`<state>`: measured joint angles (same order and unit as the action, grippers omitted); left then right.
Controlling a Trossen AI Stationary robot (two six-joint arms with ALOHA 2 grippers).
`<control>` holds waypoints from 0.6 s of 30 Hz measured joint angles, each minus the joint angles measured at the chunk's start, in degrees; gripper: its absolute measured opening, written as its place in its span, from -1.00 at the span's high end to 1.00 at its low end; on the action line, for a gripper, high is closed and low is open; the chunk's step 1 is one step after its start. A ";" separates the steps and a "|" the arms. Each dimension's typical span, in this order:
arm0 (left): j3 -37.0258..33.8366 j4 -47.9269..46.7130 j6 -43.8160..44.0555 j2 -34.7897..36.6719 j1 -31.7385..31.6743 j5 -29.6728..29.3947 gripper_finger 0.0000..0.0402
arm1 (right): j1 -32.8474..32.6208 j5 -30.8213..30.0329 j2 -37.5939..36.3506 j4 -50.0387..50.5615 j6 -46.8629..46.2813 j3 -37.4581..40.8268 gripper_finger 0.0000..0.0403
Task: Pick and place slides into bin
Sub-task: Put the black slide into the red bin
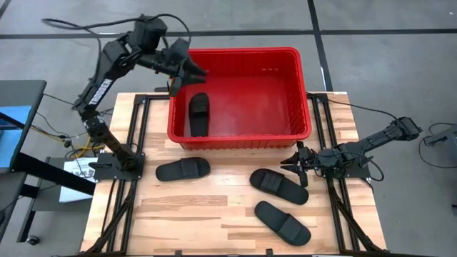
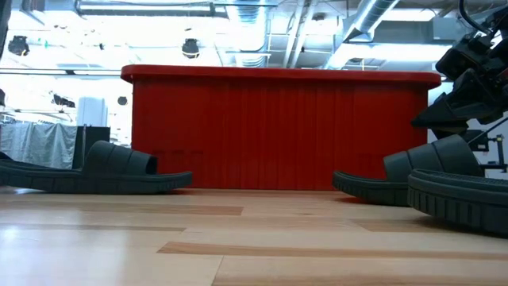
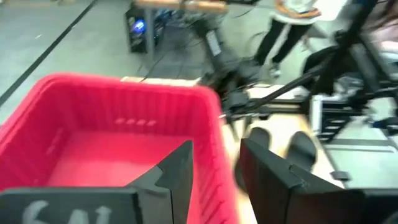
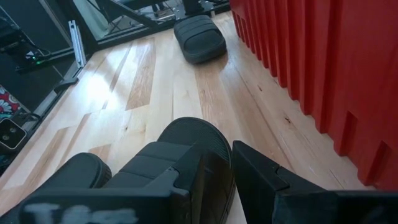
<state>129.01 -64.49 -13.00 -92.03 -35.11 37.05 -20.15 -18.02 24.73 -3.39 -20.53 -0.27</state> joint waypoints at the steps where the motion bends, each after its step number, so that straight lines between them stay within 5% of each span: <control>1: 0.00 0.44 0.16 0.67 1.14 0.27 0.40 | -0.02 0.02 0.00 0.00 0.00 0.00 0.62; 5: -1.56 6.74 2.56 3.70 5.02 0.94 0.40 | -0.02 0.00 0.00 0.01 0.00 -0.01 0.62; 9: -5.76 14.26 7.00 7.98 7.58 -5.84 0.40 | 0.03 0.00 -0.01 0.00 -0.02 -0.02 0.62; 13: -16.07 24.20 10.74 14.34 9.31 -15.96 0.40 | 0.03 0.00 0.00 0.00 -0.01 -0.02 0.62; 18: -33.04 39.98 16.14 23.10 10.18 -20.12 0.40 | 0.03 0.00 0.00 0.00 -0.02 0.00 0.62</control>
<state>95.97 -24.50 3.14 -68.93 -24.92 16.93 -20.12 -18.02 24.73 -3.40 -20.56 -0.27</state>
